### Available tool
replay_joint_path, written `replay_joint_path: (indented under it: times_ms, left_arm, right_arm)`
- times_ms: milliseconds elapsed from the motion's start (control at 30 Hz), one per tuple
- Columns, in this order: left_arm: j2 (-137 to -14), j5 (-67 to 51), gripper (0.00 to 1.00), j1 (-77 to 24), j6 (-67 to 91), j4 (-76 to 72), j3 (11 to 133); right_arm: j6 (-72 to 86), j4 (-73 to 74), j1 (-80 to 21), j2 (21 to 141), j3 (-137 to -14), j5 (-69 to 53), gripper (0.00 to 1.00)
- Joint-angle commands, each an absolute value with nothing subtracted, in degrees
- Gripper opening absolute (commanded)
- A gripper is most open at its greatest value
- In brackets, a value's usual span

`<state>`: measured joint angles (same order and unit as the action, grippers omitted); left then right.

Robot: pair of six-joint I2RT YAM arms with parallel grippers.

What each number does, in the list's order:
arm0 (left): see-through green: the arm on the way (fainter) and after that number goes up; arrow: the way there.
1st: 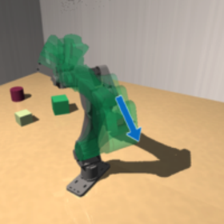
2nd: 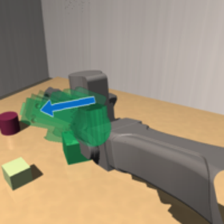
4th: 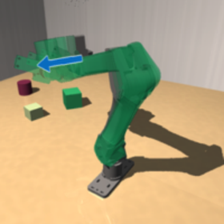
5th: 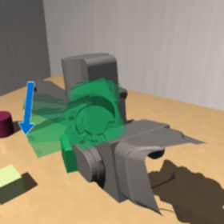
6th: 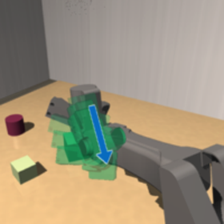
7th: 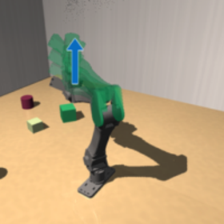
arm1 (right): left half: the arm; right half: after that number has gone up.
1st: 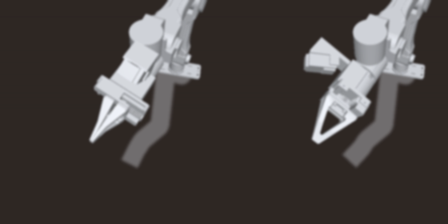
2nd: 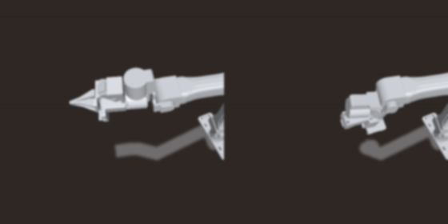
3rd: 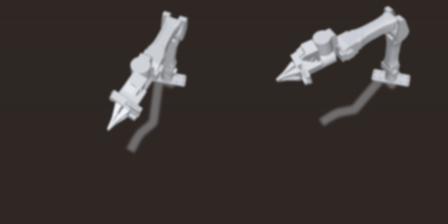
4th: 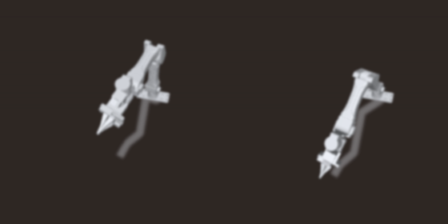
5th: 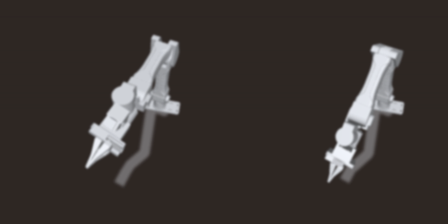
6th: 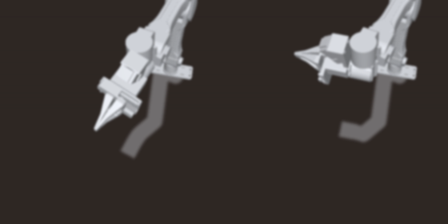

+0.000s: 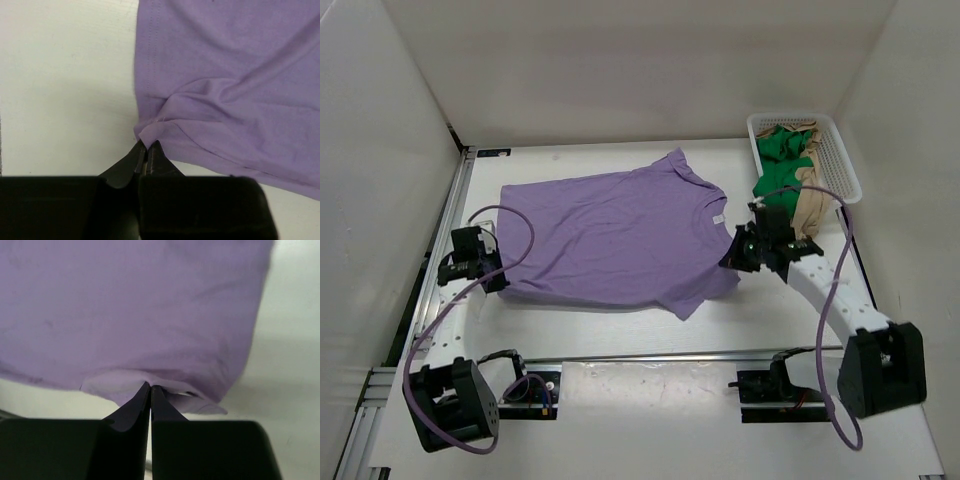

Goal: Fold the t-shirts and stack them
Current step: Fold the flattened tshirt in 1/3 of the way

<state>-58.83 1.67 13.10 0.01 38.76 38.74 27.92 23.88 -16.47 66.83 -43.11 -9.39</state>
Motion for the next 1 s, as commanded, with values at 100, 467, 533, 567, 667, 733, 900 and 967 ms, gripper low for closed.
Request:
replay_joint_path:
  times_ms: [100,467,533,567,667,733,900,967]
  left_arm:
    - [-62.13,2.81,0.10,14.33,0.00,37.71,43.23]
    - [-75.84,1.05,0.10,14.33,0.00,37.18,50.62]
    - [-77.51,0.45,0.10,14.33,0.00,37.18,52.11]
    - [-78.04,0.44,0.10,14.33,0.00,36.66,52.12]
    - [-80.41,0.44,0.10,14.33,0.00,36.65,53.53]
    - [-81.56,1.14,0.10,14.33,0.00,36.13,54.57]
    - [-85.16,1.14,0.11,14.33,0.00,35.60,57.12]
    - [-86.57,1.14,0.12,14.33,0.00,35.60,57.83]
  right_arm:
    - [21.71,21.36,-12.31,78.73,-58.52,-12.83,0.00]
    - [18.46,23.38,-8.62,99.31,-75.40,-17.05,0.00]
    - [18.98,23.38,-8.61,101.86,-78.21,-17.05,0.00]
    - [18.98,23.38,-8.61,102.65,-79.09,-17.57,0.00]
    - [18.98,24.43,-8.61,105.99,-82.35,-18.89,0.00]
    - [18.98,24.43,-8.61,107.66,-83.49,-18.11,0.00]
    - [19.51,24.43,-8.09,110.82,-86.30,-17.58,0.00]
    - [19.51,24.96,-8.09,112.40,-88.32,-17.05,0.00]
